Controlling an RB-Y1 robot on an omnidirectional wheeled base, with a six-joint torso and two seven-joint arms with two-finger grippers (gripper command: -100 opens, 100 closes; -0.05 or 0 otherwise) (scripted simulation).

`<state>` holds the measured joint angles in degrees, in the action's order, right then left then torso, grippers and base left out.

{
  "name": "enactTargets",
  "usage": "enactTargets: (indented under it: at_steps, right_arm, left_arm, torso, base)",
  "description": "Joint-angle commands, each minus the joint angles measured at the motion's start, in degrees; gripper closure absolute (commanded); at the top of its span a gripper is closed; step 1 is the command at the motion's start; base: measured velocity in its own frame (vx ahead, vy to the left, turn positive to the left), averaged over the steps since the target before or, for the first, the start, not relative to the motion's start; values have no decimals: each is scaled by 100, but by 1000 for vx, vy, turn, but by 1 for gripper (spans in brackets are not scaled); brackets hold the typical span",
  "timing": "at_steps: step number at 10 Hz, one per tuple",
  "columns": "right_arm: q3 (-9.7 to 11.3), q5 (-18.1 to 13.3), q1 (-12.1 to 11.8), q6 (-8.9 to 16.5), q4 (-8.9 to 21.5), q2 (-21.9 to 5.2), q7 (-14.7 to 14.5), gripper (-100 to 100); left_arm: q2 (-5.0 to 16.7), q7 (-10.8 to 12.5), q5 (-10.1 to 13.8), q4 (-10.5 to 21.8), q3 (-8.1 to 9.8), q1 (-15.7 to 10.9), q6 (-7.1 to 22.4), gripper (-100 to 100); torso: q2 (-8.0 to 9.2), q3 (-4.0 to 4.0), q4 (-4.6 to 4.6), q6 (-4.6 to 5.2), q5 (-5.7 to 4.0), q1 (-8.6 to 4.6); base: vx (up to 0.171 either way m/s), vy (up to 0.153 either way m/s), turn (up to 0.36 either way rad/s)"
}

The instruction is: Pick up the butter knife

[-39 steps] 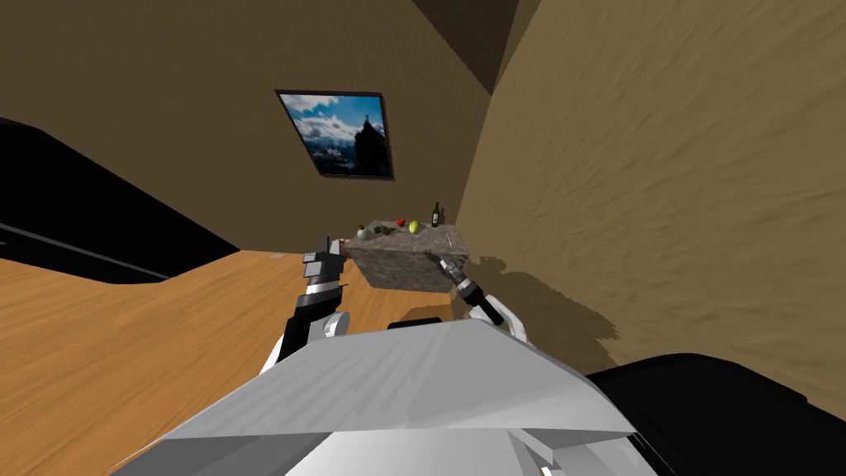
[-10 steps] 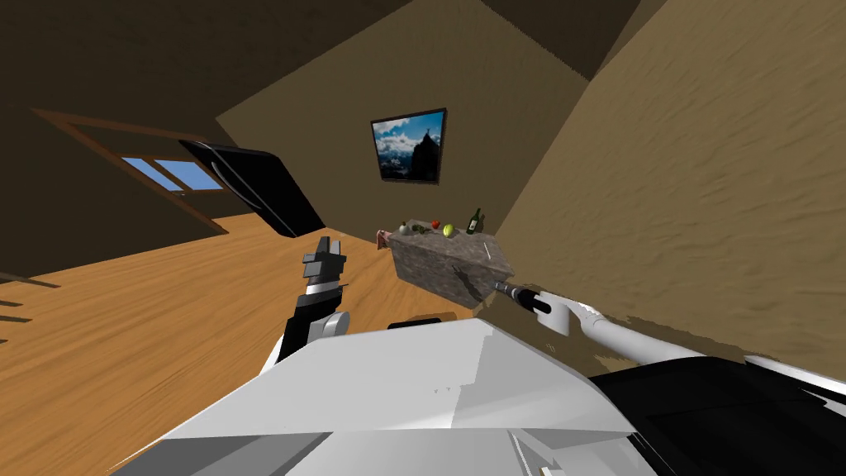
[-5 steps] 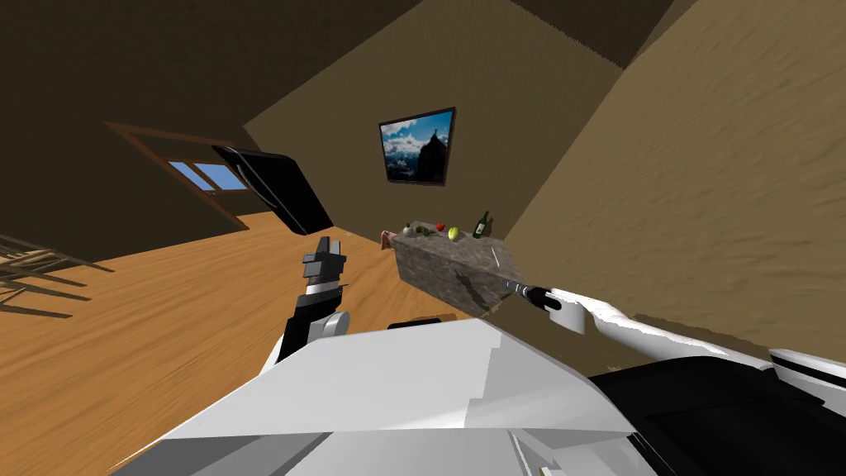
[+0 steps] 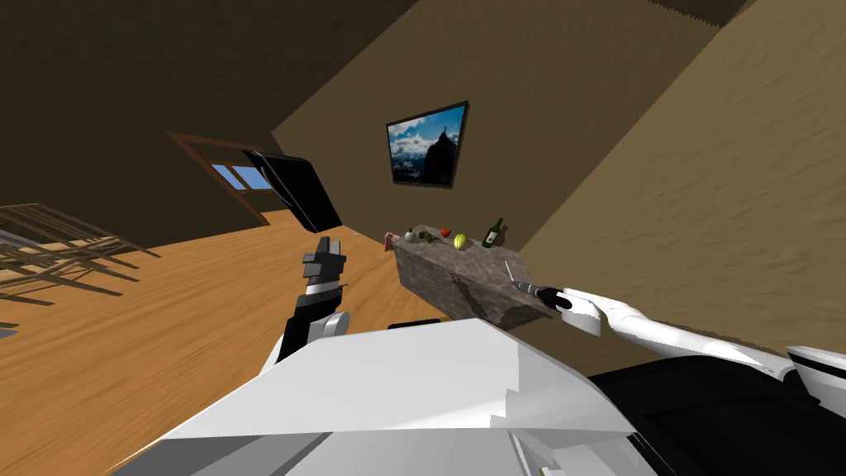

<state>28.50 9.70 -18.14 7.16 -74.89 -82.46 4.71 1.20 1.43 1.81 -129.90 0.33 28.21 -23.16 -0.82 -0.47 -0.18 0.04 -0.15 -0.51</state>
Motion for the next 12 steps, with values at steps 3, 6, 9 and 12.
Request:
enactTargets:
  at_steps: [3, 6, 9, 12]
  right_arm:
    - [6, 125, -40, 146, 98, 32, 27, -100]
    - [12, 140, -38, 149, 101, 31, 31, 0]
    - [-277, -255, -103, -194, 578, 224, 210, -100]
    - [-566, -650, -170, -535, 1054, 417, 389, -100]
  left_arm:
    - [0, 0, 0, 0, -1, -1, 0, 0]
    - [-1, 0, 0, 0, -1, -1, 0, 0]
    - [-2, 0, 0, 0, -2, -2, 0, 0]
    - [-2, 0, 0, 0, -2, -3, 0, 0]
  torso:
    - [8, 6, 3, -2, 3, 12]
    - [42, 23, 8, 2, 4, 25]
    - [78, 46, 18, 5, 16, 63]
    - [82, 48, 19, 4, 17, 68]
  base:
    - [188, -108, 115]
    - [82, -69, 37]
    - [3, 20, 101]
    - [-1, 27, 98]
